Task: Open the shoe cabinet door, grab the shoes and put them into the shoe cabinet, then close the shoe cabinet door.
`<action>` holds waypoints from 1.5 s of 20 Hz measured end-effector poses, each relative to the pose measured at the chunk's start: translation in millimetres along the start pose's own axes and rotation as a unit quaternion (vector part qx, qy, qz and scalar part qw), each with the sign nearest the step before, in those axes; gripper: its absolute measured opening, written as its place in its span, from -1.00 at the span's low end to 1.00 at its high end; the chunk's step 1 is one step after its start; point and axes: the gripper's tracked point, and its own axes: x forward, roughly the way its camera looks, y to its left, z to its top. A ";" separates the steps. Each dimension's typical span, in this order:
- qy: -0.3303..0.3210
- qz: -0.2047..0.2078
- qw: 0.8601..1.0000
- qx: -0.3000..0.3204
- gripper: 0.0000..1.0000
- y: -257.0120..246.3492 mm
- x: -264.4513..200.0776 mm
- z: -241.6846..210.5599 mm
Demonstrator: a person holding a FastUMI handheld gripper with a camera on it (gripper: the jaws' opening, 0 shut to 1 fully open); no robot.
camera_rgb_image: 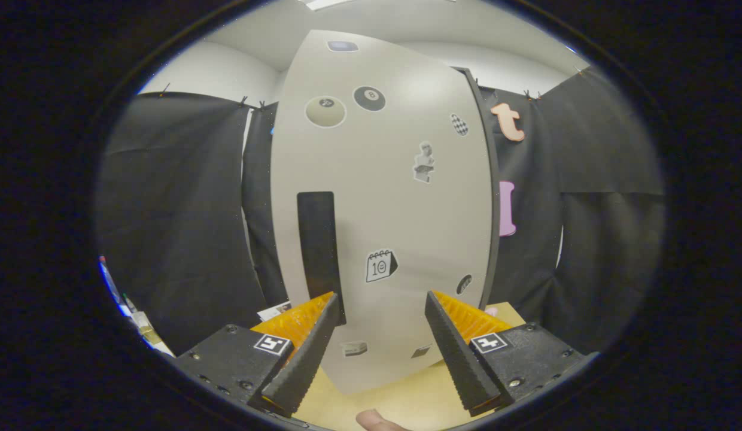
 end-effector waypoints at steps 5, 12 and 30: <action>-0.018 0.005 1.000 -0.003 0.90 18.0 10.6 -0.9; -0.034 -0.014 0.999 0.005 0.90 -0.5 -21.1 -9.5; -0.089 -0.063 0.994 0.000 0.91 -12.0 -165.7 -45.1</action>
